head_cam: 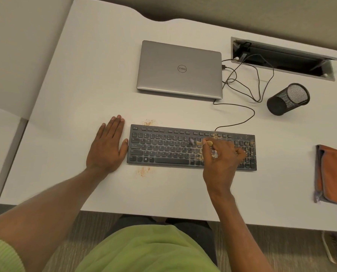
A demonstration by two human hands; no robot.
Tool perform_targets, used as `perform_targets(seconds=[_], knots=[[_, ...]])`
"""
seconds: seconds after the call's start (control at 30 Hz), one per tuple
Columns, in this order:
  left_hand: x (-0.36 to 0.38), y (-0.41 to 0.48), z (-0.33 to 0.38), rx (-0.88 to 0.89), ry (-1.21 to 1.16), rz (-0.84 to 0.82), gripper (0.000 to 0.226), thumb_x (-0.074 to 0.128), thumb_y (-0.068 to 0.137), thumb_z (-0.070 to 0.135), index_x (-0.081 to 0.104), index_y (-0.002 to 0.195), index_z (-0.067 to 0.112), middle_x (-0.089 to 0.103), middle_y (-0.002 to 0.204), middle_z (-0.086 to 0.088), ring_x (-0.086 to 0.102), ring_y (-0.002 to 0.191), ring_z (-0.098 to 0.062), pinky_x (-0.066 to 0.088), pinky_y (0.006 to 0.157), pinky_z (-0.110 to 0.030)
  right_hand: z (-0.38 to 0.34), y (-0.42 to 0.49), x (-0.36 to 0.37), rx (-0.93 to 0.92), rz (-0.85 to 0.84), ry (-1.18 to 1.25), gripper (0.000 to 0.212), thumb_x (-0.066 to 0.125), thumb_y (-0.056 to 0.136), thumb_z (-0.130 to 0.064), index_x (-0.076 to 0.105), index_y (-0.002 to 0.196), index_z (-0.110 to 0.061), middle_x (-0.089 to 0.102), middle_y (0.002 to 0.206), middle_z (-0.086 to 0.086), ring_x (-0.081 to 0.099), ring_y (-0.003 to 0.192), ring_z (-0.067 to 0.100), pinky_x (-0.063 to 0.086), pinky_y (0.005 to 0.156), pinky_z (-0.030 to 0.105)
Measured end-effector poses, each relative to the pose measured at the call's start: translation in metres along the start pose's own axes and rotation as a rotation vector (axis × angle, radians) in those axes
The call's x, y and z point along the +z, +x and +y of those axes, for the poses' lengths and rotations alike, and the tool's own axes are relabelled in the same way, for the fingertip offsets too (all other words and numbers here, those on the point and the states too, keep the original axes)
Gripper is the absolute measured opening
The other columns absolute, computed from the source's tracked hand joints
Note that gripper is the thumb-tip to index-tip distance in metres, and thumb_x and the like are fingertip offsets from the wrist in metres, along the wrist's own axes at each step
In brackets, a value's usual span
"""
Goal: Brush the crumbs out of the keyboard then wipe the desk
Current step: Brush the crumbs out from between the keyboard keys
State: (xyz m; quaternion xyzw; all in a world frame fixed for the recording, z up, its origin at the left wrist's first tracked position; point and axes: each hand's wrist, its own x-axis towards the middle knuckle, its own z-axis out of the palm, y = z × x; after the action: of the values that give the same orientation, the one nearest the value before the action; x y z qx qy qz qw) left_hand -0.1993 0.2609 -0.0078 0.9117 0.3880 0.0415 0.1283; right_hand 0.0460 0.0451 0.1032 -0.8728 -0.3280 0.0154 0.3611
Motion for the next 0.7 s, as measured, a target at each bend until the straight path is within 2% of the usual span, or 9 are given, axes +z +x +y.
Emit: perform_targets(seconds=[0.17,0.3,0.47,0.6,0.7], knots=[[0.001,0.000,0.000,0.004,0.001,0.009,0.070,0.029,0.110,0.042,0.013,0.172,0.013,0.012,0.179,-0.003,0.005,0.166,-0.013,0.011,0.135,-0.043,0.001,0.002,-0.010,0.009,-0.019,0.011,0.007,0.067,0.100,-0.023,0.074,0.099,-0.025,0.071,0.095,-0.010,0.061,0.096,0.016,0.027,0.104,0.052],[0.001,0.000,-0.001,0.005,0.003,0.012,0.070,0.030,0.110,0.041,0.013,0.172,0.013,0.012,0.179,-0.003,0.005,0.166,-0.013,0.011,0.135,-0.043,-0.001,0.017,-0.014,-0.079,-0.059,0.046,0.009,0.070,0.098,-0.023,0.076,0.102,-0.029,0.071,0.098,-0.018,0.059,0.103,0.012,0.026,0.102,0.048],[0.002,0.000,-0.001,0.008,-0.005,0.017,0.069,0.030,0.110,0.041,0.014,0.172,0.013,0.013,0.179,-0.003,0.006,0.166,-0.014,0.012,0.135,-0.043,0.002,0.029,-0.010,-0.061,-0.129,-0.014,0.016,0.075,0.092,-0.017,0.076,0.095,-0.032,0.059,0.084,-0.033,0.053,0.100,0.009,0.020,0.099,0.040],[0.002,0.001,-0.001,0.007,-0.007,0.020,0.069,0.030,0.110,0.041,0.014,0.172,0.013,0.014,0.179,-0.003,0.006,0.166,-0.013,0.011,0.135,-0.043,0.007,0.031,-0.018,-0.018,-0.087,-0.100,0.015,0.076,0.091,-0.015,0.076,0.093,-0.030,0.060,0.083,-0.027,0.043,0.100,0.000,0.022,0.097,0.048],[0.002,0.000,-0.001,0.006,-0.007,0.020,0.069,0.030,0.110,0.041,0.014,0.172,0.013,0.014,0.179,-0.003,0.007,0.166,-0.014,0.012,0.135,-0.044,0.003,0.029,-0.023,-0.031,-0.065,-0.049,0.015,0.076,0.092,-0.016,0.077,0.096,-0.030,0.063,0.088,-0.022,0.043,0.101,-0.001,0.024,0.098,0.048]])
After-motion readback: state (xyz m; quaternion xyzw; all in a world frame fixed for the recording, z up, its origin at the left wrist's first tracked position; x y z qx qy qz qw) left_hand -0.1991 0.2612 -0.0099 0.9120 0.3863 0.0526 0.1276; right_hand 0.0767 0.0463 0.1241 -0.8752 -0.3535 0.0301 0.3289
